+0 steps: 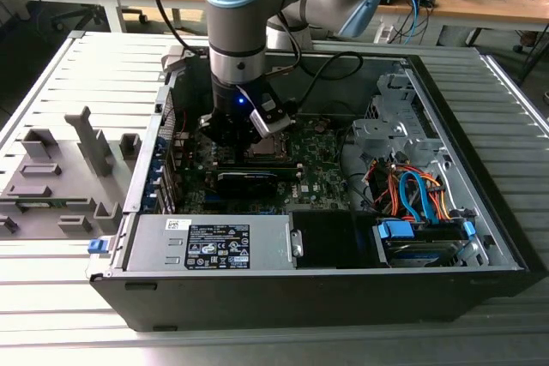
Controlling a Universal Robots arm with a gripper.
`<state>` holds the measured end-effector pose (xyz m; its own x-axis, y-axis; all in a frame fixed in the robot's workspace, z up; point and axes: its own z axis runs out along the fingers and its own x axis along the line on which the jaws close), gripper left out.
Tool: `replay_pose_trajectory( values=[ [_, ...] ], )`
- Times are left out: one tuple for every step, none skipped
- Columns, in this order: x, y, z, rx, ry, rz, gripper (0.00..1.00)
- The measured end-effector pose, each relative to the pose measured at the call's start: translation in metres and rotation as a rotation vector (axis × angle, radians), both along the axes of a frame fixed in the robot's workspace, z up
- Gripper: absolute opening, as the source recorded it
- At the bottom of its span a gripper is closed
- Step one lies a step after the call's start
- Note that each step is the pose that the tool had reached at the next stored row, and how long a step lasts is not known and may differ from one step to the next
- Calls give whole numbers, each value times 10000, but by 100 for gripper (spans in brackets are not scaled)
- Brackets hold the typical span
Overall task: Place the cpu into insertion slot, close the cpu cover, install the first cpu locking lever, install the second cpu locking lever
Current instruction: 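Install the second cpu locking lever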
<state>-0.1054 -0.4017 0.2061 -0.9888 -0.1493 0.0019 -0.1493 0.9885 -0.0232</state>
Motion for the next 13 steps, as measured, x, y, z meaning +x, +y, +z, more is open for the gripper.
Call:
replay_pose_trajectory(
  values=[
    [0, 10, -4, 3, -1, 0, 11],
    [0, 16, -7, 4, 0, 1, 11],
    [0, 24, -10, 5, -1, 2, 11],
    [0, 31, -13, 5, -2, 3, 11],
    [0, 38, -18, 10, -5, 3, 11],
    [1, 44, -20, 6, -6, 5, 11],
    [1, 52, -27, 5, -3, 7, 11],
    [1, 53, -32, 2, 1, 8, 11],
    [-1, 53, -39, -2, 1, 6, 11],
    [-4, 40, -43, 0, -3, 5, 11],
    [-5, 39, 46, -3, -23, 6, 11],
    [-5, 38, 58, -10, -21, 6, 11],
    [-5, 38, 59, -10, -21, 6, 11]
  ],
)
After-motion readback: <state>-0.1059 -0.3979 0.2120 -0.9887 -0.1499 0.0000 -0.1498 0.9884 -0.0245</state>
